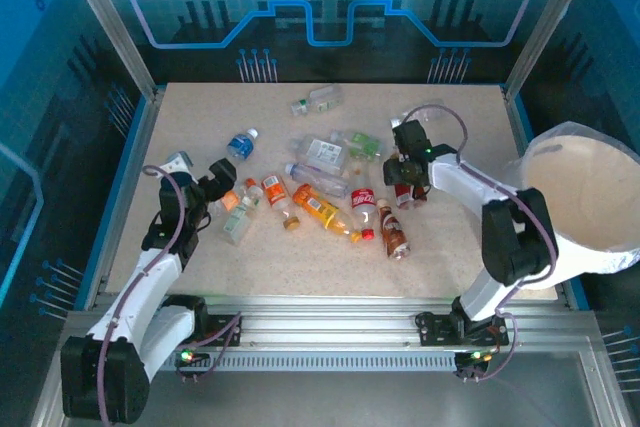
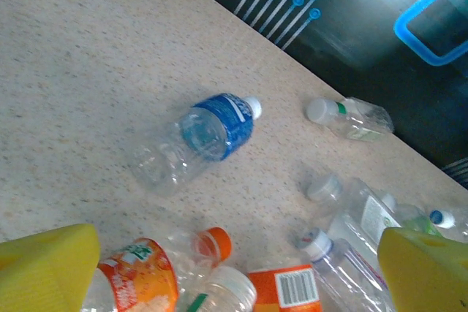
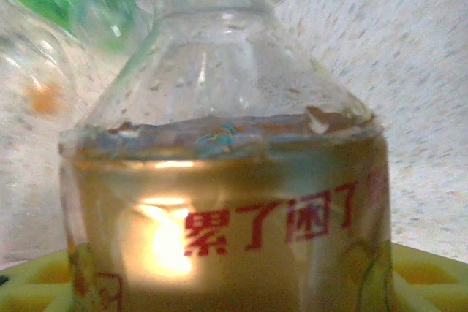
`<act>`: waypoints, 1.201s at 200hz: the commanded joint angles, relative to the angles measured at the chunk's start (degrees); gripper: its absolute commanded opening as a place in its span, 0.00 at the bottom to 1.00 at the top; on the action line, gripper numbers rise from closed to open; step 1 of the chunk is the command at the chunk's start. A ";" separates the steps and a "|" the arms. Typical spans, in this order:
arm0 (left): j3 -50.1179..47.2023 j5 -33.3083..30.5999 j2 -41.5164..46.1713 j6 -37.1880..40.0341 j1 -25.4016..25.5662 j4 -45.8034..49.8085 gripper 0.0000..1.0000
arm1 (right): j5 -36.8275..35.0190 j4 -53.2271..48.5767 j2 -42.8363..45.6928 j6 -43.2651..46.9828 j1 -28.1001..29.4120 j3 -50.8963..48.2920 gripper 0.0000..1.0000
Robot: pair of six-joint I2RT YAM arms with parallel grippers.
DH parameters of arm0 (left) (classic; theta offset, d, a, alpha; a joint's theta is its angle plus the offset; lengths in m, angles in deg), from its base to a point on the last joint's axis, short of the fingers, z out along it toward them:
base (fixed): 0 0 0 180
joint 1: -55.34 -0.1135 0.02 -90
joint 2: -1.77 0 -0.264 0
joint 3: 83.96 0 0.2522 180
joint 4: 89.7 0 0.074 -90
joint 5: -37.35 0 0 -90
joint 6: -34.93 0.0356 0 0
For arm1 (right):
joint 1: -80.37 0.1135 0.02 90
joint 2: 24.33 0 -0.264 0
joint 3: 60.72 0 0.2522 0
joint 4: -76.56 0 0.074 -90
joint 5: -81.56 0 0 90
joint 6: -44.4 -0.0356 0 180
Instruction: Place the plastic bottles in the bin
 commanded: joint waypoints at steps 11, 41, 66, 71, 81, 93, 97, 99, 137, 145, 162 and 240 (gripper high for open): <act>2.84 1.25 -1.29 -2.36 6.00 -2.71 0.99 | -2.61 2.09 9.62 1.29 0.91 -0.27 0.44; 6.85 0.69 -3.96 -3.46 11.81 -2.59 0.99 | -2.16 1.91 18.01 3.19 1.00 2.09 0.44; 10.64 0.74 -6.19 -3.31 17.25 -3.26 0.99 | -4.05 2.10 24.83 5.64 0.92 4.84 0.43; 11.29 0.54 -6.74 -2.82 18.47 -3.41 0.99 | -4.73 2.09 26.18 6.18 0.88 5.50 0.43; 13.01 0.20 -7.96 -1.77 20.80 -3.61 0.99 | -6.22 2.09 28.72 7.42 0.73 6.76 0.43; 14.95 -0.13 -9.52 -0.30 23.12 -3.33 0.99 | -8.99 1.91 31.91 9.36 0.49 8.32 0.43; 15.53 -0.26 -10.00 0.08 23.73 -3.33 0.99 | -9.96 2.00 33.00 9.91 0.26 8.76 0.43; 15.71 -0.30 -10.13 0.26 24.02 -3.34 0.99 | -10.46 2.04 33.65 10.23 0.12 8.98 0.43; 16.73 -0.67 -13.85 2.29 26.58 -7.28 0.99 | -12.66 5.31 41.40 11.89 -10.28 9.23 0.42; 17.12 -0.58 -14.35 2.44 26.76 -7.36 0.99 | -12.79 5.38 42.20 11.83 -13.38 9.40 0.43; 17.81 -0.45 -14.71 3.01 27.11 -6.69 0.99 | -12.73 4.79 43.17 11.04 -20.32 10.25 0.43; 19.57 -6.60 -13.74 10.08 29.25 0.79 0.99 | -5.93 -5.59 43.82 -3.12 -48.94 4.00 0.43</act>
